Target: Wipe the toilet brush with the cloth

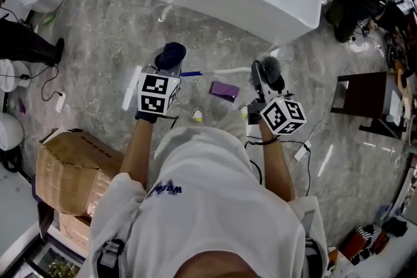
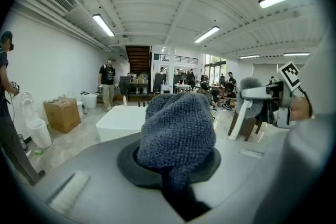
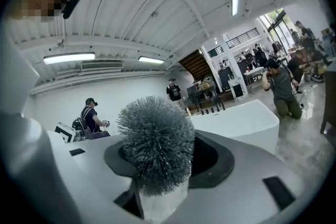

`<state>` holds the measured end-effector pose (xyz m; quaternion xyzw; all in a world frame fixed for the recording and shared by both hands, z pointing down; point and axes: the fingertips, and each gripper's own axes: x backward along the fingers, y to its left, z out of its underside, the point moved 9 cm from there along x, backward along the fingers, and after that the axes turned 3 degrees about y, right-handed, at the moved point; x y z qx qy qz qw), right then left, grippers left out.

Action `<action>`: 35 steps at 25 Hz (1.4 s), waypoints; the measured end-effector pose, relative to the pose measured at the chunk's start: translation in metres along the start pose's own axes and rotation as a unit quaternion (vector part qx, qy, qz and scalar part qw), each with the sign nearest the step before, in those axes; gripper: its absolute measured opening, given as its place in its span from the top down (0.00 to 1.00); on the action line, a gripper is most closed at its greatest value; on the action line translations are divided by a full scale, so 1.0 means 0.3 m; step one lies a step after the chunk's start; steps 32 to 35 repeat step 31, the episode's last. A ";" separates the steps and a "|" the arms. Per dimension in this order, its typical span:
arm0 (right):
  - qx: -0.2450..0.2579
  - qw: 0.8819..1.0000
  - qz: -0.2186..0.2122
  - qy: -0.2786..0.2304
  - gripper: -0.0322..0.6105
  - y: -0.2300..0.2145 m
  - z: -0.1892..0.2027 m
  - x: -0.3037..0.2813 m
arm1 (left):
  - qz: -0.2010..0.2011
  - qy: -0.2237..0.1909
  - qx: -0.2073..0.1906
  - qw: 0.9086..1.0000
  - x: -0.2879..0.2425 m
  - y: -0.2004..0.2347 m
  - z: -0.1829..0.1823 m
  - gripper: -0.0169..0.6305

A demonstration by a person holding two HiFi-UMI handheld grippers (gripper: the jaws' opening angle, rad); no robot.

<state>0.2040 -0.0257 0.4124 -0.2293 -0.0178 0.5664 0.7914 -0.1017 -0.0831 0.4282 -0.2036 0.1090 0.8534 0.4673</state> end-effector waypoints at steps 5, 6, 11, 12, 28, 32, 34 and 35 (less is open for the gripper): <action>0.036 0.999 -0.005 0.003 0.60 0.035 -0.005 -0.037 | 0.023 -0.005 0.005 1.000 0.053 -0.055 0.018 0.90; 0.040 0.999 -0.006 0.004 0.60 0.032 -0.008 -0.036 | 0.027 -0.005 0.008 1.000 0.067 -0.065 0.019 0.90; 0.039 0.999 0.001 0.004 0.60 0.022 -0.010 -0.027 | 0.013 -0.010 0.015 1.000 0.109 -0.051 0.037 0.90; 0.039 0.999 0.002 0.004 0.60 0.024 -0.008 -0.026 | 0.010 -0.011 0.018 1.000 0.113 -0.045 0.038 0.90; 0.065 0.997 0.023 0.022 0.60 -0.014 -0.013 0.004 | 0.034 -0.027 0.013 0.999 0.080 -0.122 0.065 0.90; 0.068 0.997 0.027 0.023 0.60 -0.058 -0.022 0.000 | 0.036 -0.030 -0.002 0.999 0.049 -0.154 0.066 0.90; 0.068 0.997 0.027 0.023 0.60 -0.058 -0.022 0.000 | 0.036 -0.030 -0.002 0.999 0.049 -0.154 0.066 0.90; 0.068 0.997 0.027 0.023 0.60 -0.058 -0.022 0.000 | 0.036 -0.030 -0.002 0.999 0.049 -0.154 0.066 0.90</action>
